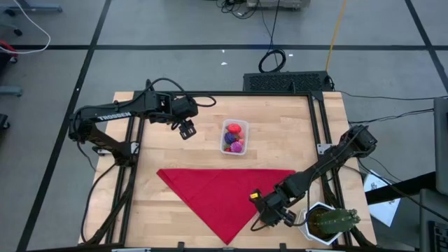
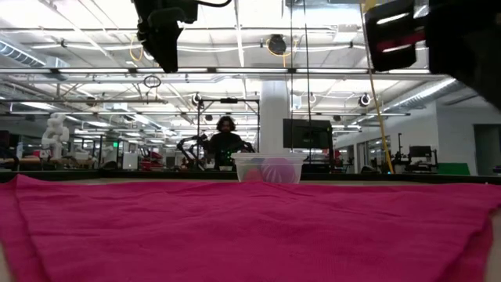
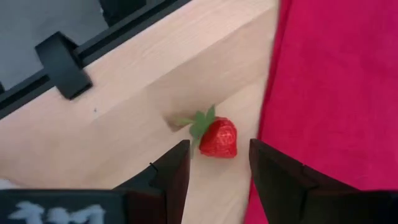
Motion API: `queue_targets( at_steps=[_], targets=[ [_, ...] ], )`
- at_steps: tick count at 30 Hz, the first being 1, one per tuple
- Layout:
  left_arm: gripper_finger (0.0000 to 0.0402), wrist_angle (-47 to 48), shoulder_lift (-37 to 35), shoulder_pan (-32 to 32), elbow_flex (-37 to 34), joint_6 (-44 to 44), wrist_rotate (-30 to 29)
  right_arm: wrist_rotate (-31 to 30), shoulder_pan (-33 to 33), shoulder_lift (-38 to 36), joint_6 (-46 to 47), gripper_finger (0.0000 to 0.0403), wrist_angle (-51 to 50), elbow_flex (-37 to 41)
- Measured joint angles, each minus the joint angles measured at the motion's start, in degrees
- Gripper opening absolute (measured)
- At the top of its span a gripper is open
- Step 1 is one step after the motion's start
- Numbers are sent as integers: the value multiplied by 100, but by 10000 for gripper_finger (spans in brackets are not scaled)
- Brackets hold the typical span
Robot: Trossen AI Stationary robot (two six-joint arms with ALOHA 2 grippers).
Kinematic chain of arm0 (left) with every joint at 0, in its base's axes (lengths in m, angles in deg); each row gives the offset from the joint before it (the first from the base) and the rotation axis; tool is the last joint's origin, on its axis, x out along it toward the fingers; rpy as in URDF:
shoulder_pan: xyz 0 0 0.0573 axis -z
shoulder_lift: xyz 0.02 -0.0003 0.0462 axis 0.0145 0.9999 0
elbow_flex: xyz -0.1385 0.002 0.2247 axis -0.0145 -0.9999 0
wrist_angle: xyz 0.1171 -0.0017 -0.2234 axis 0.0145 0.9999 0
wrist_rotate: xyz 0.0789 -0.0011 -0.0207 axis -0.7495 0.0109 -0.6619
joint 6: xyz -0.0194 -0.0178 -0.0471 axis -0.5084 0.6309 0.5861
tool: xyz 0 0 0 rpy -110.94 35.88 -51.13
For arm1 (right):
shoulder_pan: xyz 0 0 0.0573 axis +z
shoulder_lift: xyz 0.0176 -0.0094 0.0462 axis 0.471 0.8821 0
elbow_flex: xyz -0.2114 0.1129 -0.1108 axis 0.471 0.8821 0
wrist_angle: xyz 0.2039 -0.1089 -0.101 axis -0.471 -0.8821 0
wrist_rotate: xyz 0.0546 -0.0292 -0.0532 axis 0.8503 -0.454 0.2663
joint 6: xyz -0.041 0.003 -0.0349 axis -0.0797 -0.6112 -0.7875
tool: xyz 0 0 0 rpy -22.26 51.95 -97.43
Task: Pick and placing Produce into tupperware
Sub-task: Put the red strawberry into the transparent bin
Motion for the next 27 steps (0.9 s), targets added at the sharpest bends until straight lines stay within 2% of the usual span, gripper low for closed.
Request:
queue_targets(
  at_steps=[10,27],
  targets=[
    [266,-14,2,4,0,7,7,-14,51,441,125,157,228,-2],
    [266,-16,2,7,0,83,39,-11,49,450,1004,157,362,0]
  ],
)
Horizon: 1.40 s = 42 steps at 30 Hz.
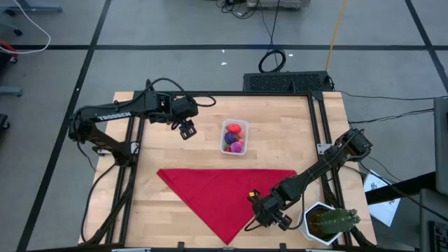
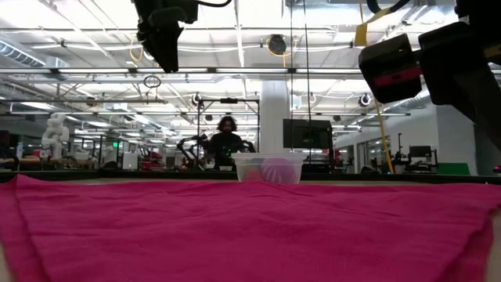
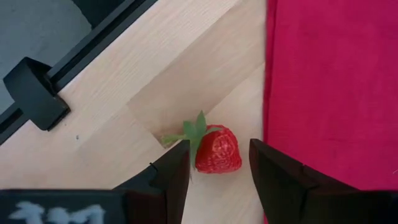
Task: Pick and placing Produce into tupperware
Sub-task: Put the red strawberry into the transparent bin
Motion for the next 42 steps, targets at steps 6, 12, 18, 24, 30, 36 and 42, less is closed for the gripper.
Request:
queue_targets(
  at_steps=[6,12,18,24,30,36,42],
  targets=[
    [266,0,0,0,0,-2,2,1,0,2,67,157,-41,0],
    [266,-2,0,0,0,-3,0,1,0,0,362,157,-50,0],
    [266,-2,0,0,0,-4,1,1,0,0,427,157,-56,0],
    [266,-2,0,0,0,5,0,1,0,0,403,157,-65,0],
    [267,-2,0,0,0,9,0,2,0,0,229,157,-74,0],
    [267,-1,0,0,0,20,0,3,0,0,-59,157,-133,2],
    [266,-2,0,0,0,20,0,5,0,0,-63,157,-131,4]
  ],
)
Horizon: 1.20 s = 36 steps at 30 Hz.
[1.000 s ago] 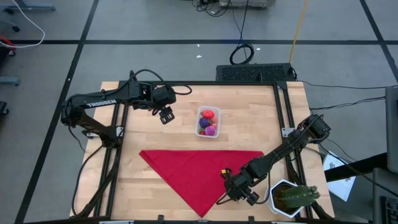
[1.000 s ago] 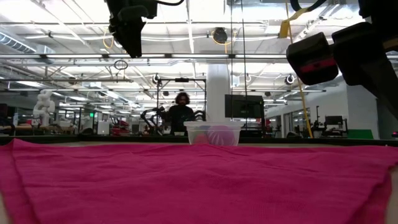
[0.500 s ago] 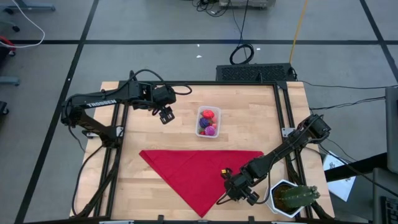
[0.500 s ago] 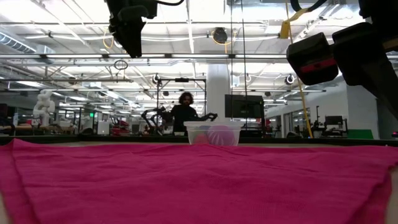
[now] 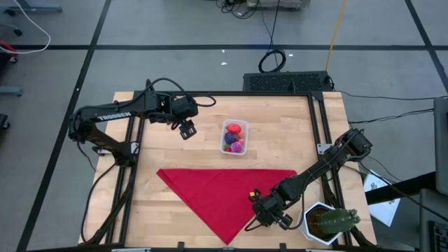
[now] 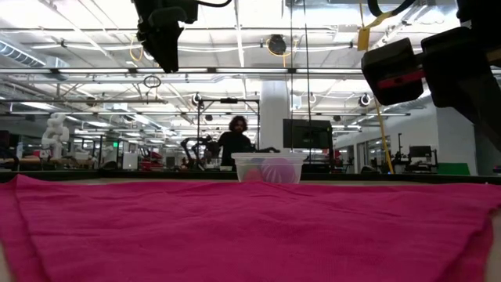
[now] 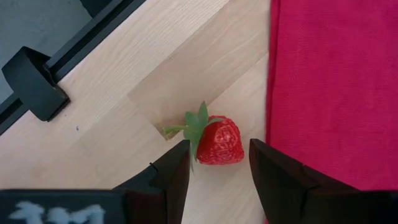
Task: Pick and placing Produce into tupperware
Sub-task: Put the red strawberry into the transparent bin
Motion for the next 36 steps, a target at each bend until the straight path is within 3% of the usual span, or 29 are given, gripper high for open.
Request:
queue_targets(
  at_steps=[36],
  targets=[
    [266,2,0,0,2,22,0,17,-9,0,190,157,-105,0]
  ],
)
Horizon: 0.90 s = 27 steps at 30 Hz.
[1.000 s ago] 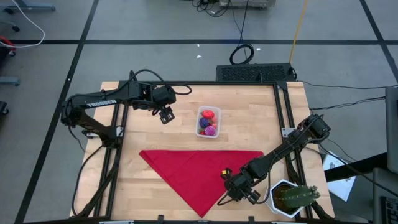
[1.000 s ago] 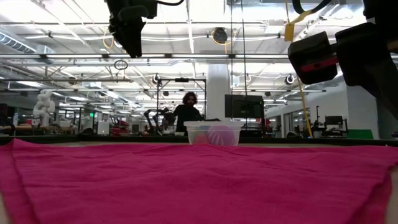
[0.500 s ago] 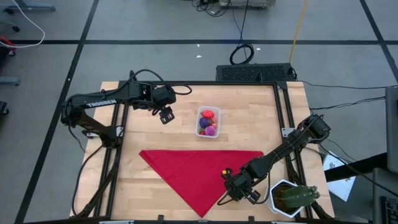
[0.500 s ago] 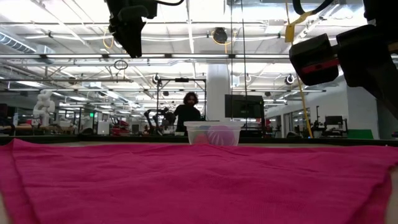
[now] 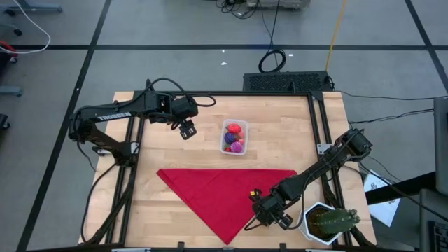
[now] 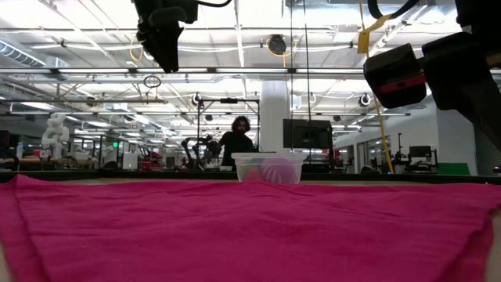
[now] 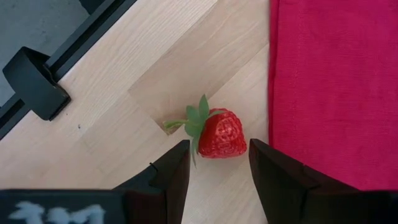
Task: Pick and placing Produce into tupperware
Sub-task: Put the red strawberry into the transparent bin
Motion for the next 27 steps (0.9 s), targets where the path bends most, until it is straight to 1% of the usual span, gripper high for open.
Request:
queue_targets(
  at_steps=[5,10,16,20,24,27],
  targets=[
    [267,-2,0,0,0,0,0,0,0,0,0,157,39,0],
    [267,-2,0,0,0,-2,0,0,0,0,2,157,285,0],
    [267,-2,0,-1,0,-2,0,0,2,2,136,157,263,5],
    [266,-2,0,0,0,-2,0,0,2,2,273,157,561,279],
    [267,-1,0,0,0,-4,0,0,2,4,575,157,1121,671],
    [266,-2,-1,0,0,-4,0,4,2,-2,597,157,1355,826]
  ],
)
